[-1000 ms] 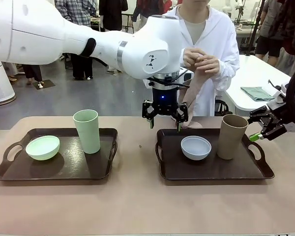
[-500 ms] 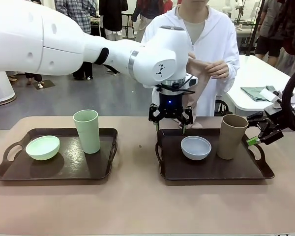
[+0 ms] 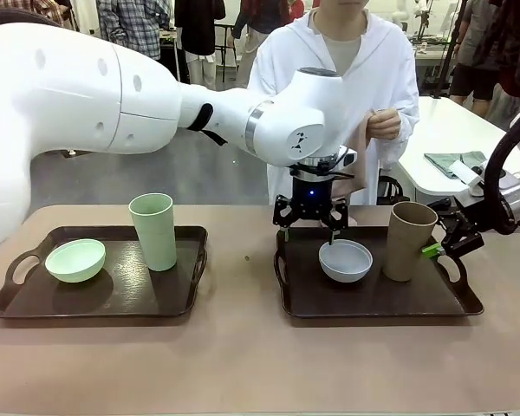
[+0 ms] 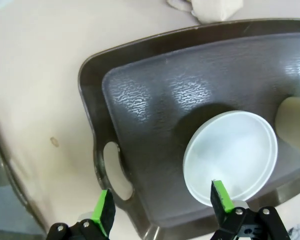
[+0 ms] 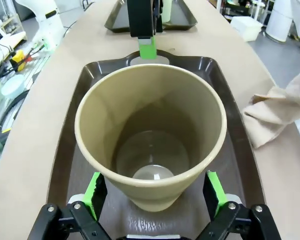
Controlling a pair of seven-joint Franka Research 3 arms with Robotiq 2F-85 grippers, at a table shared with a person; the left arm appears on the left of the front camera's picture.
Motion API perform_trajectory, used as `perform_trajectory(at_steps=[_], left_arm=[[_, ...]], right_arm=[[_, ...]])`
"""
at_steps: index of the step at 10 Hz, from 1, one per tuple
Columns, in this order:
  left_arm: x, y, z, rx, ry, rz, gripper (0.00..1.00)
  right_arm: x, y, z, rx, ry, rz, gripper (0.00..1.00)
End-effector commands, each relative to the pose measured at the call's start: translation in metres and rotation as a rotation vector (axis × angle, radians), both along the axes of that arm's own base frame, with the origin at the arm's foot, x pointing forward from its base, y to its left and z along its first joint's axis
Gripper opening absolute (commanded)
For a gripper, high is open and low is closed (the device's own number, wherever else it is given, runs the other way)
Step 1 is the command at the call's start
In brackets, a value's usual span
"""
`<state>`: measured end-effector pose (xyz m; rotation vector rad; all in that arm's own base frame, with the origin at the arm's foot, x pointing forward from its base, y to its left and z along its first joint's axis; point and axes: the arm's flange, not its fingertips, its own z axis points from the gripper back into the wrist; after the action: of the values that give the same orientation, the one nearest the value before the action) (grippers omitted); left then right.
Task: Set up a tray with a mat and arrange the tableware.
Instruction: Pick up the Picnic Bowl and Reusable plastic cup from the Handle tray in front of the human's position and hold them in the air.
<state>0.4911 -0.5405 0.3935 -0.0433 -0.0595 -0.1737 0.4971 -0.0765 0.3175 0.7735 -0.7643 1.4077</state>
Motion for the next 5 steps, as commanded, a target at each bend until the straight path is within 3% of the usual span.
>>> perform_trajectory(at_steps=[1,5], left_arm=[[0.006,-0.007,0.000,0.037,-0.016,0.047,1.00],[0.010,-0.023,-0.017,0.036,0.011,0.060,1.00]], right_arm=[[0.005,0.005,-0.011,0.028,-0.014,0.011,1.00],[0.011,0.018,-0.026,0.016,0.003,0.025,1.00]])
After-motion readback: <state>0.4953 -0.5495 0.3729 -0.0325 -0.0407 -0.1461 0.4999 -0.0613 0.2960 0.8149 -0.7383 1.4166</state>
